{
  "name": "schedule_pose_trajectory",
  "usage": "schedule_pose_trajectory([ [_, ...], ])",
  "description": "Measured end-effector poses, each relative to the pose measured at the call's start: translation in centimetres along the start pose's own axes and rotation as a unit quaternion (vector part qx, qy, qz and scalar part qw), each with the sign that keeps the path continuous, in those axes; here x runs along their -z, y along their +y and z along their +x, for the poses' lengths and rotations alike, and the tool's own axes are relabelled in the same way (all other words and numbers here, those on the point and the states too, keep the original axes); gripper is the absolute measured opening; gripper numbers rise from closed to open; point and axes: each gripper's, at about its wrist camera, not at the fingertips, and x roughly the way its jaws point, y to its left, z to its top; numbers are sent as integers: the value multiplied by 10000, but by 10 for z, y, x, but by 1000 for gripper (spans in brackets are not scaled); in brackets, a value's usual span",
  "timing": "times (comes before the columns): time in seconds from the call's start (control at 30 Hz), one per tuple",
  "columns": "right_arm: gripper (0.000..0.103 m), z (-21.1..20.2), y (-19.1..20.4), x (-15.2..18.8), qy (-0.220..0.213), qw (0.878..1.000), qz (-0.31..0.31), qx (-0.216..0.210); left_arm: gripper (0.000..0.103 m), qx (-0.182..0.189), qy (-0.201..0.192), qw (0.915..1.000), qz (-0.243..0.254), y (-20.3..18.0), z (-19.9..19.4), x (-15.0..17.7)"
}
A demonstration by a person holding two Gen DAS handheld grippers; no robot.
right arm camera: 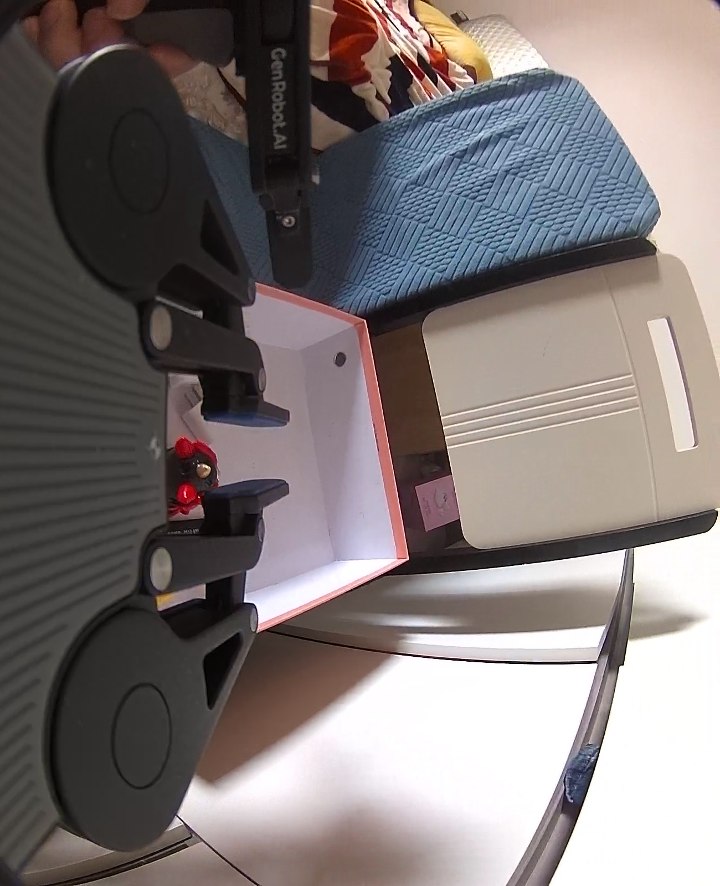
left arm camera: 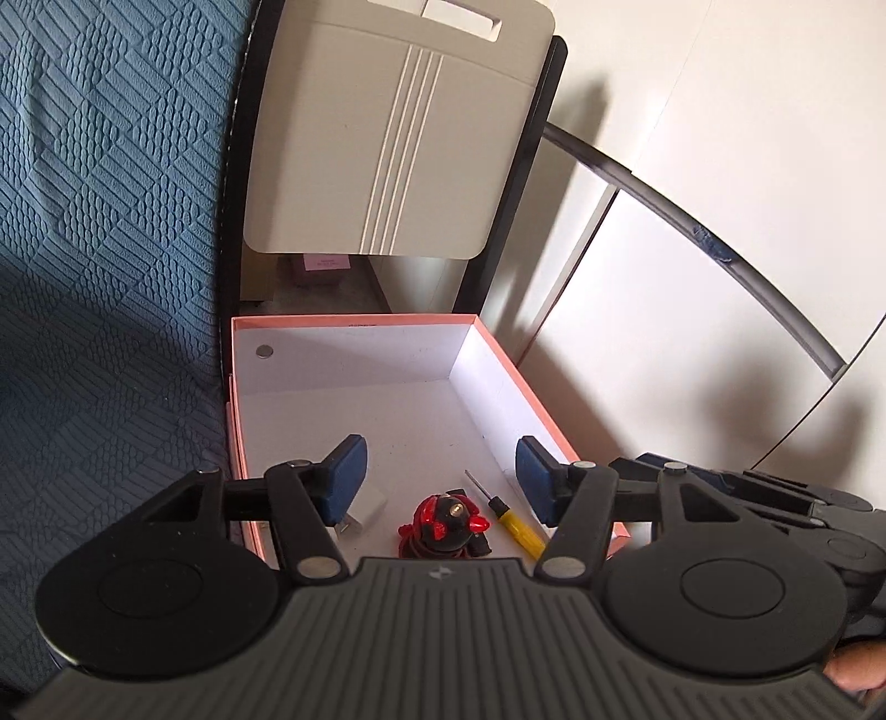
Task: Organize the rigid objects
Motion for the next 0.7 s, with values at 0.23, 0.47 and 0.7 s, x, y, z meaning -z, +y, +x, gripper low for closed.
schedule_pose_trajectory([
  [0.23,25,-25,17,15,0,9999,99,-35,65,3,-139,9999,72,-1,-32,6],
  [0.47,25,-43,28,29,26,9998,188,-71,65,-68,-105,9999,54,3,-42,17],
  [0.7,25,-51,34,39,-4,9999,-13,130,65,-14,-143,9998,104,1,-54,28],
])
